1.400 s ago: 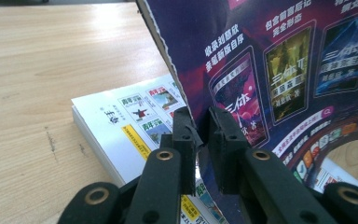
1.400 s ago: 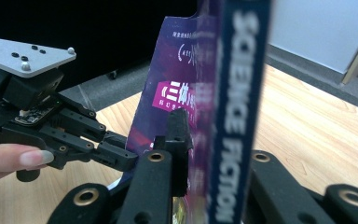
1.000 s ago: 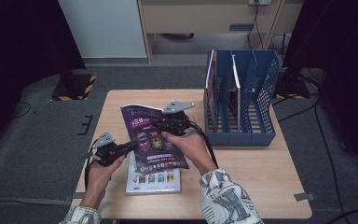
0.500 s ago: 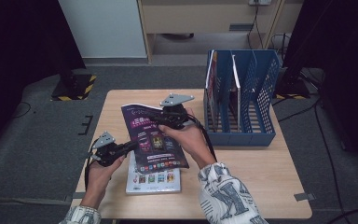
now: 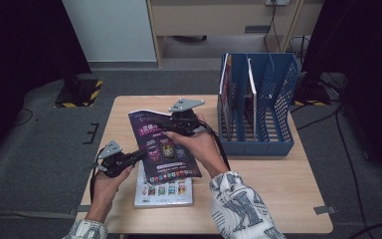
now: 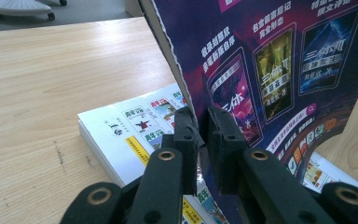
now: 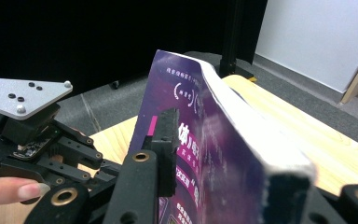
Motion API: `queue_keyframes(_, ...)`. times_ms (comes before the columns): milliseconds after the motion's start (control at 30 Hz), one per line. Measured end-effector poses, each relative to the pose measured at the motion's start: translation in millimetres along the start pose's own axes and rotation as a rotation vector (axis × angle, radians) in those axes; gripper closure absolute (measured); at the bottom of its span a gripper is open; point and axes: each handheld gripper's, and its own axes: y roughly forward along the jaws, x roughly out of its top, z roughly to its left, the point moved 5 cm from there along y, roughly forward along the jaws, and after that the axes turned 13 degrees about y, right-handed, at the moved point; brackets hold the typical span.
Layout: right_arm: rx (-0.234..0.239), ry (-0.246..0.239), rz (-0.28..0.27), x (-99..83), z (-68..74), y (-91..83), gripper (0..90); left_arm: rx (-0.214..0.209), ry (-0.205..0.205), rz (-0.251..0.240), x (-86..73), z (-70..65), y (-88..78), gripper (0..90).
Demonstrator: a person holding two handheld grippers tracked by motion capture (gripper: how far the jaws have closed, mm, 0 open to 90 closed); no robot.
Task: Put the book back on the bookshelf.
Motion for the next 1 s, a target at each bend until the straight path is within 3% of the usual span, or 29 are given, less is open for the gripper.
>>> queue_keyframes(233, 0.010, 0.000, 0.001, 3.9, 0.1, -1.5, 71.7, 0.011, 0.004, -0.002, 1.8, -1.0, -2.4, 82.2)
queue_keyframes(600, 0.014, 0.008, -0.021, 3.8, 0.5, -1.3, 82.0, 0.013, 0.014, -0.003, 2.1, -1.3, -2.4, 82.2)
queue_keyframes(1000, 0.030, 0.021, -0.015, 2.3, 1.1, -0.3, 81.9, 0.012, 0.014, -0.003, 2.2, -1.3, -2.5, 82.1)
